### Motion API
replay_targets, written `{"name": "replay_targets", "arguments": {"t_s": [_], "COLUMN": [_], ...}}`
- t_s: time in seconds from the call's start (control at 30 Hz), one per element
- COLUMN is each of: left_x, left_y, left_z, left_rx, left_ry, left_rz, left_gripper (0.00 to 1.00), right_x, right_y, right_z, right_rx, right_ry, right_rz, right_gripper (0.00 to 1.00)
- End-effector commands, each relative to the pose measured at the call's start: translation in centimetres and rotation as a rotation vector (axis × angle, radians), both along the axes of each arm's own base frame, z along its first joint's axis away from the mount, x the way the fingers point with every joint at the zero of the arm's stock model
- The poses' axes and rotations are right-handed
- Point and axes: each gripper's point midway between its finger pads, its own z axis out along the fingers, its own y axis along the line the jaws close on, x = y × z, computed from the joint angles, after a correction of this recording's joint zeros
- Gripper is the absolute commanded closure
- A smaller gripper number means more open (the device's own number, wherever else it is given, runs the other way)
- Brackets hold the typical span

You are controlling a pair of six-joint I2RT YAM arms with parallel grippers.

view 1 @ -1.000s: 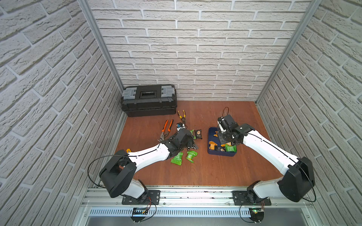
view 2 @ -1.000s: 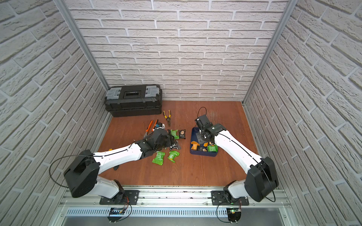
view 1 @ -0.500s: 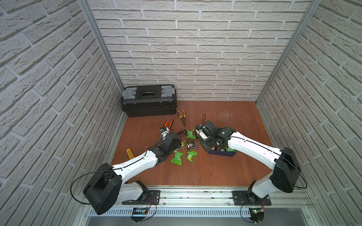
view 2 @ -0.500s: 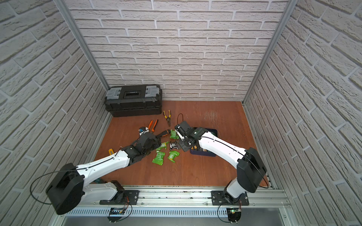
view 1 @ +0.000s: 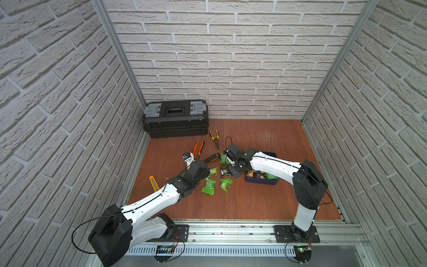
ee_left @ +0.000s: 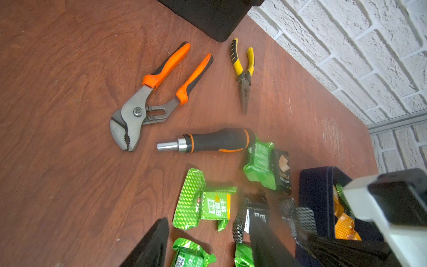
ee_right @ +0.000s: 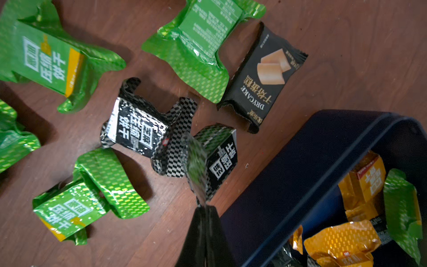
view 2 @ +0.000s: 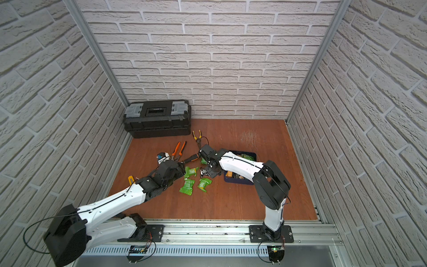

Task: Take the cookies out of the storage box
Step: Place the cookie at the center of the board.

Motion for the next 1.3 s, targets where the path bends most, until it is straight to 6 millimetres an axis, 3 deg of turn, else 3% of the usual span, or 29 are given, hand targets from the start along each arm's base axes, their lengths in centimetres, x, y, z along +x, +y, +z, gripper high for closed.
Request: {"name": "replay_targets", "arguments": {"t_s": [0.0, 0.17, 0.27, 0.4, 0.53, 0.67, 0.77, 0.87, 1.1, 1.27], "left_x": [-0.1, 0.2, 0.3, 0.5, 0.8, 1.3, 1.7, 1.7, 1.2, 1.0], "left_y": [0.8, 1.0, 0.9, 0.6, -0.3, -2.3, -5.0, -8.2, -17.0, -22.1], "left_z": [-0.2, 0.7, 1.3, 1.8, 2.8, 4.6, 5.9, 6.7, 7.3, 4.7], "left_rx": [0.015, 0.014, 0.028, 0.044, 0.058, 0.11, 0.195, 0.324, 0.492, 0.515], "left_ry": [-0.009, -0.039, -0.052, -0.059, -0.093, -0.142, -0.175, -0.199, -0.244, -0.149], "left_rz": [0.02, 0.027, 0.018, -0.008, -0.055, -0.152, -0.261, -0.381, -0.689, -0.875], "left_gripper": [0.39, 0.4, 0.39, 0.4, 0.4, 0.4, 0.39, 0.37, 0.37, 0.34], "right_x": [0.0, -0.7, -0.9, -0.9, -1.2, -0.8, 0.2, 1.0, 0.1, -1.1], "right_y": [0.2, 0.5, 0.5, 0.7, 1.3, 1.0, -1.9, -6.1, -15.6, -20.2], "right_z": [-0.1, -0.8, -0.7, 0.1, 2.8, 7.7, 10.5, 11.4, 8.6, 6.2], "right_rx": [-0.026, -0.065, -0.065, -0.039, 0.061, 0.259, 0.381, 0.463, 0.446, 0.491], "right_ry": [-0.018, -0.006, -0.007, -0.019, -0.055, -0.142, -0.191, -0.211, -0.146, -0.085], "right_rz": [0.002, 0.037, 0.039, 0.029, 0.013, -0.074, -0.211, -0.365, -0.66, -0.838], "right_gripper": [0.98, 0.91, 0.76, 0.64, 0.59, 0.59, 0.62, 0.63, 0.63, 0.61]}}
